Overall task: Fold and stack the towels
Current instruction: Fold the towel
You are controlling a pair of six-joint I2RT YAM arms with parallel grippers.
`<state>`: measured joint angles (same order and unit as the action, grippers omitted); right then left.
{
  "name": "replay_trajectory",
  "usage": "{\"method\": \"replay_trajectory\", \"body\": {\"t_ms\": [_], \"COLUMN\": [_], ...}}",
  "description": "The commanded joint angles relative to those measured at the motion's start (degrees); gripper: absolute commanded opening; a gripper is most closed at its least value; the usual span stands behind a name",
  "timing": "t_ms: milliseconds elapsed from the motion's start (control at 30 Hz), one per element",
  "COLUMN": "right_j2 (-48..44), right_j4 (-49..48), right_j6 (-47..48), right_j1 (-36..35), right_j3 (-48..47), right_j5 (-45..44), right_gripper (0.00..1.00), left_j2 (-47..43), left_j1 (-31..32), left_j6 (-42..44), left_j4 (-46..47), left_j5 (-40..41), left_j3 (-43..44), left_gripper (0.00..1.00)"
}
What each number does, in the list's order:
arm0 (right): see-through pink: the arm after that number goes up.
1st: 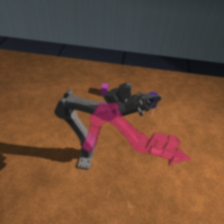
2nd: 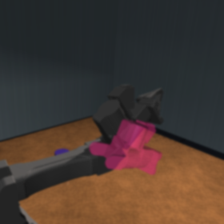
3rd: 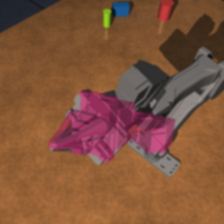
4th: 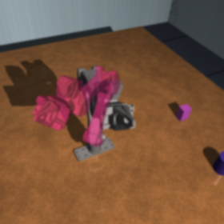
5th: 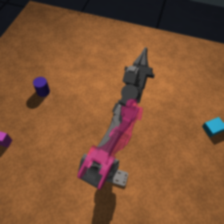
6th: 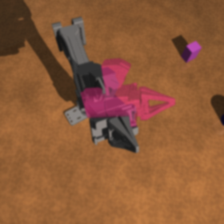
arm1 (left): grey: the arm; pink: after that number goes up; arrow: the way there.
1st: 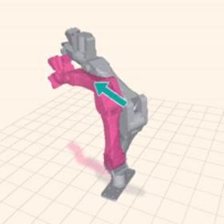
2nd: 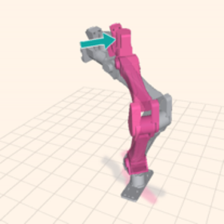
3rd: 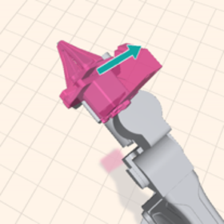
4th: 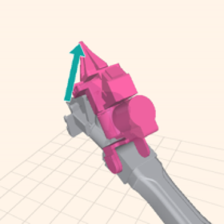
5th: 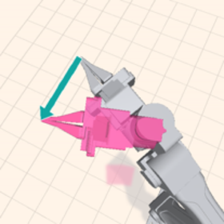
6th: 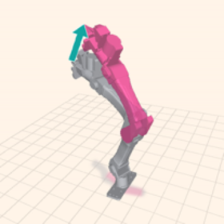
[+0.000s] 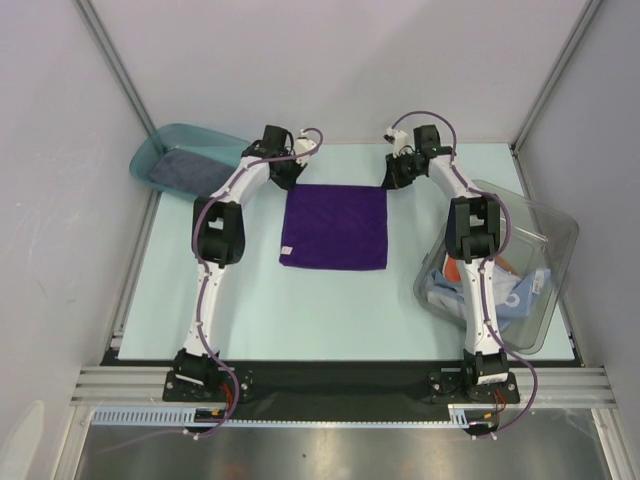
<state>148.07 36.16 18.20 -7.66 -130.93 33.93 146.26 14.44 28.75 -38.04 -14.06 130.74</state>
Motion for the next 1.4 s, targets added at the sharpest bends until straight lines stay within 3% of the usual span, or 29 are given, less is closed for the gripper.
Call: {"method": "replay_trajectory", "body": {"t_ms": [0, 733, 1367], "right_j2": [-3.91, -21.06, -32.14], "right_j4": [-4.25, -20.87, -28.34], "right_j6": [1.05, -0.26, -5.28], "right_j1": [0.28, 0.37, -0.51], "right_j3": [0.5, 23.87, 40.49], "right_j5": [1.75, 2.89, 3.16], "right_gripper": [0.0, 0.0, 0.0], "left_j2": [-4.56, -16.08, -31.03], "left_j1": [-0.9, -1.34, -1.52], "left_j6": [1.31, -2.12, -8.8], "left_j4": [2.7, 5.52, 13.6], "left_j5": [1.05, 1.15, -7.37], "left_j3": [1.19, -10.5, -31.23], "left_gripper": [0.0, 0.0, 0.0]}}
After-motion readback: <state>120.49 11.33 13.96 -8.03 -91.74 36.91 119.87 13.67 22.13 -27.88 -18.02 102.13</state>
